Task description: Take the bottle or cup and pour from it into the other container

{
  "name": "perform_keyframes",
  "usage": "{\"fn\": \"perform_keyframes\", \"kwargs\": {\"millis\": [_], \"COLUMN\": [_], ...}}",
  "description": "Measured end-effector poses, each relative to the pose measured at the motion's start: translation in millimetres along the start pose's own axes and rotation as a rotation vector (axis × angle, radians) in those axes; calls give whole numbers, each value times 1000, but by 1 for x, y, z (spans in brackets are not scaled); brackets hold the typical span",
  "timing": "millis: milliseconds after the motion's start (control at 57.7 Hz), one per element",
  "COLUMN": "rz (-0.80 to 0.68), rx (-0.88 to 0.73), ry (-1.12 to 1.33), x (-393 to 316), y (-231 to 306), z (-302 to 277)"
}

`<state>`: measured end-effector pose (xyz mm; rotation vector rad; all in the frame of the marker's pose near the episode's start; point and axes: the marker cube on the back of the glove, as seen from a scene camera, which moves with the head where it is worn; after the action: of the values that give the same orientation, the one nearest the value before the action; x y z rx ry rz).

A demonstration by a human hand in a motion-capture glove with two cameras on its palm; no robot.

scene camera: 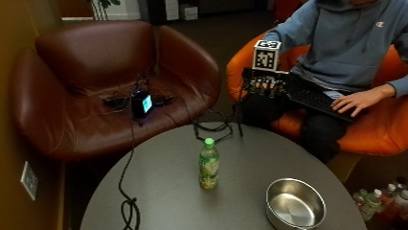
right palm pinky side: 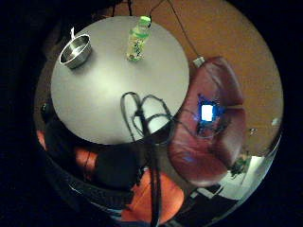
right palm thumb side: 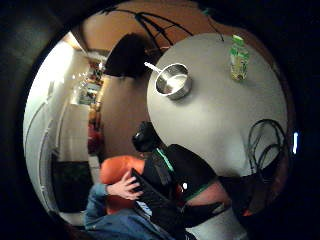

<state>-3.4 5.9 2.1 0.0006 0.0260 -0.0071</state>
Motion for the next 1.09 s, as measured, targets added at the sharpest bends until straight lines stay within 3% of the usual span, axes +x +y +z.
{"fn": "perform_keyframes", "kwargs": {"millis": [208, 607, 1093], "rz": [-67, -72, -37], "rx": [-39, -54, -83], "ry": [184, 180, 129], "x": [-41, -96, -81], "y": [1, -22, -69], "z": [2, -1, 5]}}
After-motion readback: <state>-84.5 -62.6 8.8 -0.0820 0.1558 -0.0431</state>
